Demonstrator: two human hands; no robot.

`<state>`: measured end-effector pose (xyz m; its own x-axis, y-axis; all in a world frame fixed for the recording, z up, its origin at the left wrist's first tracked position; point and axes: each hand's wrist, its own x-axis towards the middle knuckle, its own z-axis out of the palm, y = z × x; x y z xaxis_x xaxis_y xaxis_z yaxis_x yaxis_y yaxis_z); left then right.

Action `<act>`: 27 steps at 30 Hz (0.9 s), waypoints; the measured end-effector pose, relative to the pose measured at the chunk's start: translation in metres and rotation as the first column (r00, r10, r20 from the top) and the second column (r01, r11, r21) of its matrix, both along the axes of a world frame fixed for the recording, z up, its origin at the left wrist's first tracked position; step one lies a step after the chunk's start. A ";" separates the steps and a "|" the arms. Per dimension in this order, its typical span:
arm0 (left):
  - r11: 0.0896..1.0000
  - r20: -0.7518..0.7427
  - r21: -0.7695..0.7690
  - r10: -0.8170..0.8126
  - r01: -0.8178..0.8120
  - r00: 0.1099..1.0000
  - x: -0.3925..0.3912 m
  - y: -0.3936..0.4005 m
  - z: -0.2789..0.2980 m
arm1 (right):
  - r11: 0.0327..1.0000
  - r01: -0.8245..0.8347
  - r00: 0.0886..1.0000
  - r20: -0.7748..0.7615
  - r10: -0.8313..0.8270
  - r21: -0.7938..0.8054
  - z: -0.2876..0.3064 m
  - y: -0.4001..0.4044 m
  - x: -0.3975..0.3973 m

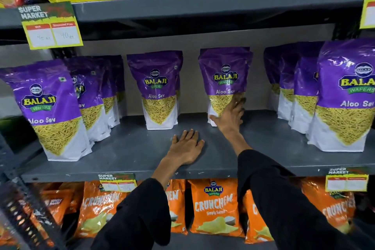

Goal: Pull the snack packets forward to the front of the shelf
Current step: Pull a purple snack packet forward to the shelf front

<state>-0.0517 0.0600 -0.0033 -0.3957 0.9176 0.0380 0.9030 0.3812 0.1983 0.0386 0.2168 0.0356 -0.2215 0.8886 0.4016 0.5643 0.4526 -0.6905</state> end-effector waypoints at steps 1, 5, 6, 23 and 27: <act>1.000 -0.003 0.001 -0.002 0.002 1.000 0.000 0.000 0.000 | 1.000 0.004 1.000 0.000 -0.004 0.002 0.000 0.000 0.000; 1.000 0.000 0.013 0.001 -0.001 1.000 0.000 0.001 0.000 | 1.000 0.018 1.000 -0.019 -0.017 0.010 0.001 -0.003 0.003; 1.000 0.002 0.018 0.000 0.000 1.000 0.000 0.000 0.000 | 1.000 0.025 0.999 -0.027 -0.024 0.011 0.001 -0.004 0.004; 1.000 -0.008 0.022 0.012 -0.012 1.000 0.004 -0.005 0.006 | 0.999 0.048 0.995 -0.090 -0.049 -0.011 0.002 -0.052 0.043; 1.000 -0.011 0.004 0.020 -0.020 1.000 0.007 -0.006 0.008 | 0.999 0.050 0.996 -0.079 -0.050 -0.002 0.002 -0.065 0.055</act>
